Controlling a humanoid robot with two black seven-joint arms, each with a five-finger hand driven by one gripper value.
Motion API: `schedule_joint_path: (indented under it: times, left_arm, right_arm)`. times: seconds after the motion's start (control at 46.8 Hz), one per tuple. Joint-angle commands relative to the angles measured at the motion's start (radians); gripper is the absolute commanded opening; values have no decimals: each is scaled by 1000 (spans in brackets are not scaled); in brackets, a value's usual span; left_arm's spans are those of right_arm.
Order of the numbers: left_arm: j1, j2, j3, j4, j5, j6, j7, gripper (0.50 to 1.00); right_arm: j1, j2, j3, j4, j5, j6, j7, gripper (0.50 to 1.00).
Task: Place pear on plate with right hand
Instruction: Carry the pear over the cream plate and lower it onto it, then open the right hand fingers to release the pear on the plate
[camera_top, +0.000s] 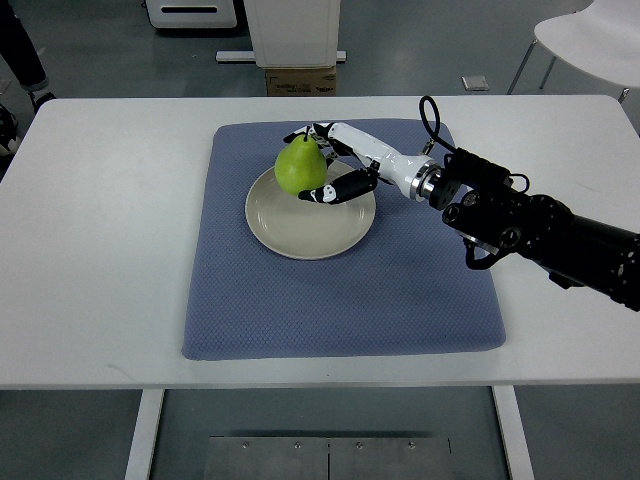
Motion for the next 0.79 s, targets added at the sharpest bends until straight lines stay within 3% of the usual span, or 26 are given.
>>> schedule_joint_path:
  times: [0.0,0.364,0.599,0.706,0.77]
  left_arm:
    - [0,0,0,0,0,0,0,1000]
    - [0,0,0,0,0,0,0,1000]
    - [0,0,0,0,0,0,0,1000]
    - [0,0,0,0,0,0,0,1000]
    - [0,0,0,0,0,0,0,1000]
  right_arm:
    - [-23,0,-15,1,-1,-11,0,500]
    - [-74,0,-57,1,-1,-87,0,500]
    - [-73,0,-49,5,8,-93,0,500]
    - [-68,0,-49,11,10,-93,0,685]
    - [-66,0,-49,13,10,-91,0,842]
